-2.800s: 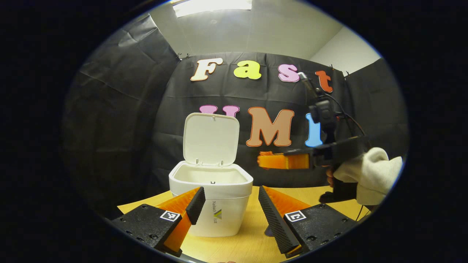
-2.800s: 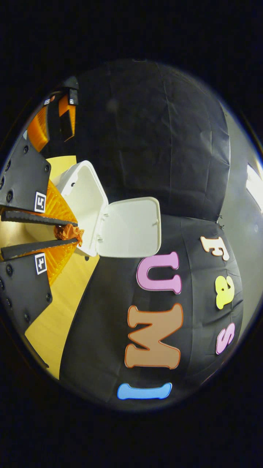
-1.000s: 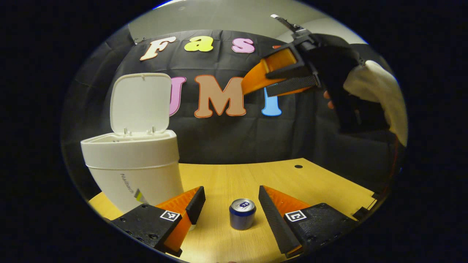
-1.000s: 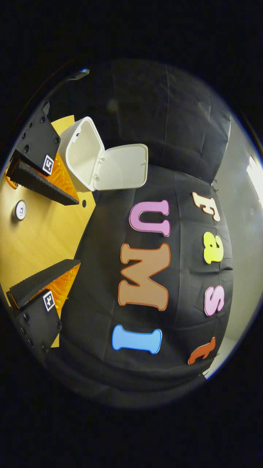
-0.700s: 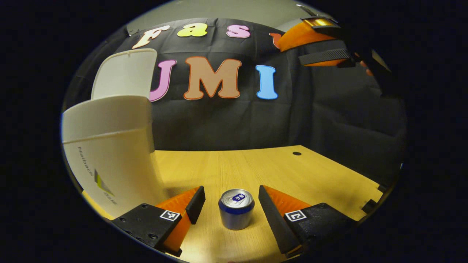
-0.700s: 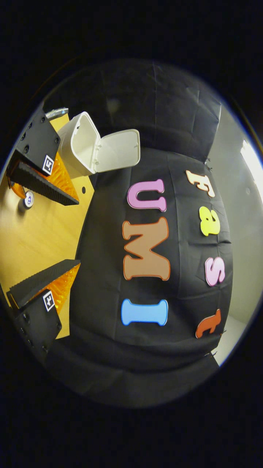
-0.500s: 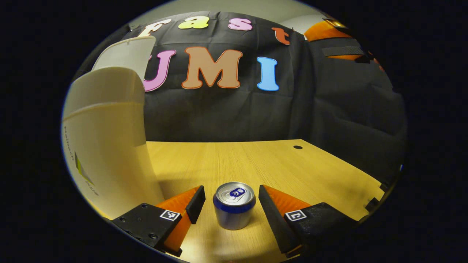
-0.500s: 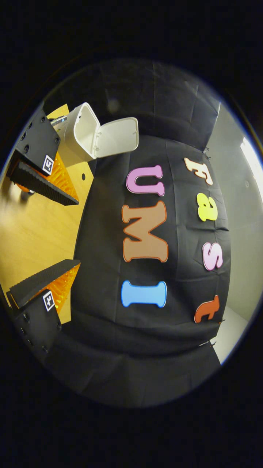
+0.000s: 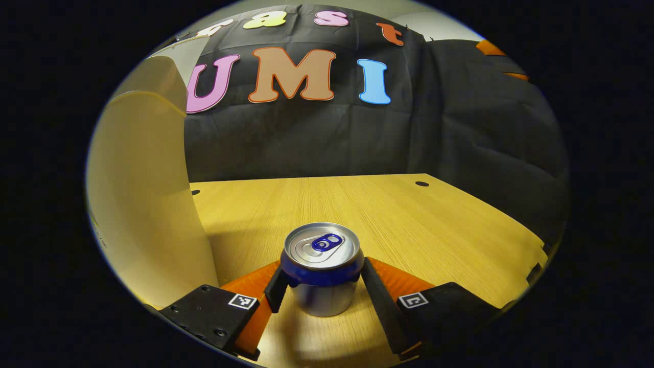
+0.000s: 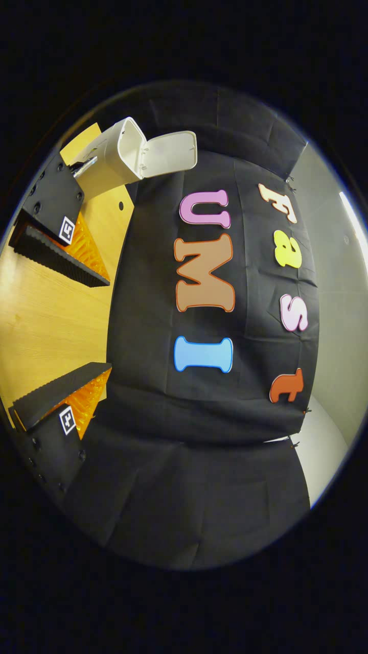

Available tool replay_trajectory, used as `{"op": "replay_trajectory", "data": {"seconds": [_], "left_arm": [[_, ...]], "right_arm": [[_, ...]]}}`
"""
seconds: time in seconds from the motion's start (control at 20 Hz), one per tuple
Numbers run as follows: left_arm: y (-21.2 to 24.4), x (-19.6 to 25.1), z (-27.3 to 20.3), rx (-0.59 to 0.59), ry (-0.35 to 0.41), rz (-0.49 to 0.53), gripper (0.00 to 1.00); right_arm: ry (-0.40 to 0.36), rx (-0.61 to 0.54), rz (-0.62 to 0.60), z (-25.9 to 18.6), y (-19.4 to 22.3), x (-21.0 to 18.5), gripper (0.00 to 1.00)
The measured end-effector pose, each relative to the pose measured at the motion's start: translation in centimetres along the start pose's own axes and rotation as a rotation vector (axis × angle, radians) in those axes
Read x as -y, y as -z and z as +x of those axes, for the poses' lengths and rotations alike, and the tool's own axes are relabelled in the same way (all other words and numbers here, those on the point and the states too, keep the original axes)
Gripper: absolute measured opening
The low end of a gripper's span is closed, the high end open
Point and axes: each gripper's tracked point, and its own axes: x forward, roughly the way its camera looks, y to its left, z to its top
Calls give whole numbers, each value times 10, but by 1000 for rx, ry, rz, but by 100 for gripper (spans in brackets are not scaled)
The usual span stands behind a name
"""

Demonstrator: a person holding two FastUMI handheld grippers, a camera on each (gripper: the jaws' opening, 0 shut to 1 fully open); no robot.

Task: Press the lid of the desktop garbage bin to open it, pick up the crumpled paper on the desktop and throw it into the bin, then pick up the pop can on the desktop and drop it into the bin, and finally close the garbage bin lid.

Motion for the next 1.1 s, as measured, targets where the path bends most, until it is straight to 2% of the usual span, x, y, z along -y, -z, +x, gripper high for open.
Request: {"op": "replay_trajectory", "data": {"seconds": [0.1, 0.25, 0.4, 0.65, 0.85, 1.1], "left_arm": [[0, 0, -2, -10, -5, 9, 78], [-18, 2, -9, 15, -2, 20, 78], [-60, 6, -29, 74, 17, 20, 78], [-154, 12, -69, 210, 48, -68, 77], [-223, -4, -95, 297, -16, -79, 77], [-271, -61, -121, 334, -171, -107, 77]], "right_arm": [[19, -12, 19, -12, 8, 8, 98], [37, -31, 38, -29, 21, 17, 98], [46, -41, 52, -42, 26, 26, 98], [18, -39, 74, -49, 32, 36, 98], [-24, -32, 13, -46, 34, 42, 98], [-114, -32, -34, -22, 44, 24, 98]]}}
